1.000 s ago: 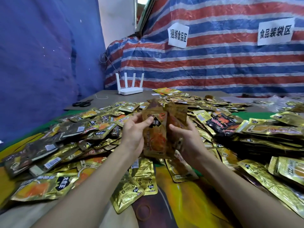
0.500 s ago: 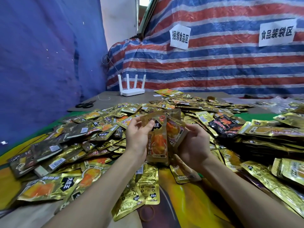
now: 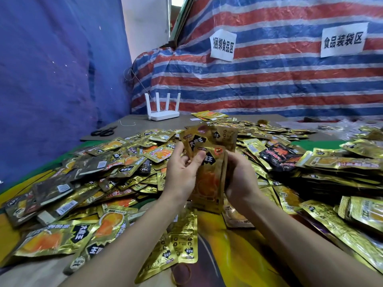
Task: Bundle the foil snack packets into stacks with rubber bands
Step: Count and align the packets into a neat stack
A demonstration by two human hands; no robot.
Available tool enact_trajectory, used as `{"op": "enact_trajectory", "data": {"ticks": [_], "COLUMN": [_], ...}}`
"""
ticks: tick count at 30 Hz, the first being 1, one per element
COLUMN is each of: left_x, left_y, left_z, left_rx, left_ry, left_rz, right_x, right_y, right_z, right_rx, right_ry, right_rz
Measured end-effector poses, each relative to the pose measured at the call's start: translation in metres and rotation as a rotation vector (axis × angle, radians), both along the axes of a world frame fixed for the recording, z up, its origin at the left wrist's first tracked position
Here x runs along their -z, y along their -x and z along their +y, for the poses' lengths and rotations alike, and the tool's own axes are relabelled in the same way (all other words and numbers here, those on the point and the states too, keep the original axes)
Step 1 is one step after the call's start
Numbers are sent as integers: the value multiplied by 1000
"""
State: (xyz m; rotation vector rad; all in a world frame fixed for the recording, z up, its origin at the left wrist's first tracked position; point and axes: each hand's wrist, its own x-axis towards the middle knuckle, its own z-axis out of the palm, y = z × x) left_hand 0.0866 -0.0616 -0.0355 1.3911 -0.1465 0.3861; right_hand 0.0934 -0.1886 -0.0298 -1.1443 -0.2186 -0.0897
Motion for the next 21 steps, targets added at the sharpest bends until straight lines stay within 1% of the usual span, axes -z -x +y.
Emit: {"op": "enact_trajectory", "data": {"ticks": [3,5,9,12,14,18,21], "left_x": [-3,-2,12,17,18,19,23], "left_y": [8,14,21,21,21,19,15], "left_z": [-4,-9,-19,-18,-17,-14,-13], "left_rx": [-57,-29,153,243,226,66,110], "left_ry": [-56,-77,-81,-140,-163,-271,-288], "left_rz": [-188,-228,-169,-110,-109,-135,-82], "right_x": [-9,-11,-4,1,1,2,3], "right_y": [3,5,10,11,10,7,4], "right_z": [0,0,6,8,8,4,3], "right_rx": [85,166,320,328,322,362,378], "right_ry": [26,11,35,14,4,-1,63], "right_rz": [-76,-125,-178,-184,-187,-153,-129]}}
